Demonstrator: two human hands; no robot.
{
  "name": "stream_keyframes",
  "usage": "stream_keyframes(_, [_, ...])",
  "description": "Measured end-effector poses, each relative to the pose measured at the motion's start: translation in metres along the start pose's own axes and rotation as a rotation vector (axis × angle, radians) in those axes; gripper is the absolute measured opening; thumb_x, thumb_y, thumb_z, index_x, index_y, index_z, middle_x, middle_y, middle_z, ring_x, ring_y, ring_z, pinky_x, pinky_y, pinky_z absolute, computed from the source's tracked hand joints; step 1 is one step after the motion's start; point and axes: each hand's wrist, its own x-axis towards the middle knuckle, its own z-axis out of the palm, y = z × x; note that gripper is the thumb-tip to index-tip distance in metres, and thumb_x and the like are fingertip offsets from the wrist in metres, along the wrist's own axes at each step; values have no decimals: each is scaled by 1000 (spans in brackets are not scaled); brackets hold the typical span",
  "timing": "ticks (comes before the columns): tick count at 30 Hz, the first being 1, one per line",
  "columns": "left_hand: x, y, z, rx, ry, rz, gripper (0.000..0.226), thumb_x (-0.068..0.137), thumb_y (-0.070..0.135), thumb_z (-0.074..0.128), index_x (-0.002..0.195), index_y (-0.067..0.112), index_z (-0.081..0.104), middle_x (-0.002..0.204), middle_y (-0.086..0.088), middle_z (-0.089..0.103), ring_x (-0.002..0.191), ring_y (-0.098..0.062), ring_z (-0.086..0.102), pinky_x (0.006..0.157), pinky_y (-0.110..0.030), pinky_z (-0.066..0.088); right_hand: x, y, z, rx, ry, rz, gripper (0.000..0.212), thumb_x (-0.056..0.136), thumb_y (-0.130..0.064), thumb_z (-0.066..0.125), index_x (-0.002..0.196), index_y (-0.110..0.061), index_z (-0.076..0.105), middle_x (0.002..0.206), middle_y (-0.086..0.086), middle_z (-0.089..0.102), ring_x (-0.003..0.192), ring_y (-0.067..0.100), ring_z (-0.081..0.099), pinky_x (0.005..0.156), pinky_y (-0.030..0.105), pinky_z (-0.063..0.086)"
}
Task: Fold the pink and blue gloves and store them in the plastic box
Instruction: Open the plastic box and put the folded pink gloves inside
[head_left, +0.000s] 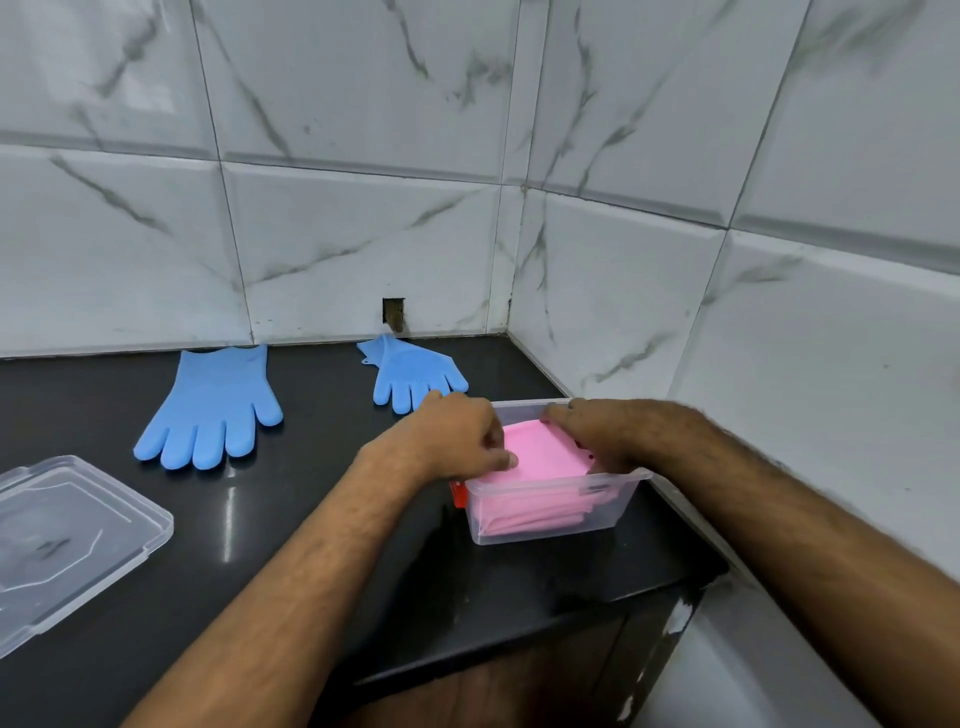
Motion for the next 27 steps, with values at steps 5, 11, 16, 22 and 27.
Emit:
stream_keyframes(5, [8, 30, -5, 338, -128, -58, 48, 94, 42, 68, 138, 26, 61, 131, 1, 66, 125, -21, 57, 114, -47, 29, -7, 1, -2, 27, 23, -29, 84, 87, -18, 75, 152, -26, 23, 126, 7, 55, 112, 26, 58, 96, 40, 51])
stream_keyframes(11, [8, 42, -10, 381, -232, -115, 47, 98, 11, 60, 144, 18, 52, 145, -4, 58, 139, -25, 50, 124, -57, 13, -9, 2, -1, 71, 54, -96, 72, 87, -8, 74, 138, -28, 27, 92, -2, 47, 87, 19, 51, 74, 28, 44])
stream_keyframes(16, [8, 42, -12, 356, -283, -139, 50, 97, 7, 59, 145, 15, 49, 149, -4, 54, 143, -24, 45, 125, -59, 8, -9, -2, -3, 65, -29, -57, 76, 92, -11, 70, 150, -34, 28, 131, 7, 49, 117, 25, 54, 99, 38, 49])
stream_keyframes(22, [10, 50, -15, 383, -339, -184, 60, 96, 2, 60, 152, 13, 41, 159, -7, 46, 150, -27, 38, 126, -61, 1, -3, -5, -8, 92, -141, 19, 76, 95, -18, 66, 154, -37, 22, 148, 11, 42, 128, 30, 52, 109, 45, 44])
stream_keyframes(27, [12, 54, -16, 400, -379, -211, 71, 97, 5, 61, 160, 14, 28, 166, -7, 36, 156, -30, 26, 125, -59, 0, 7, -10, -9, 72, -173, 49, 67, 97, -21, 58, 150, -38, 19, 140, 15, 47, 117, 29, 55, 103, 46, 47])
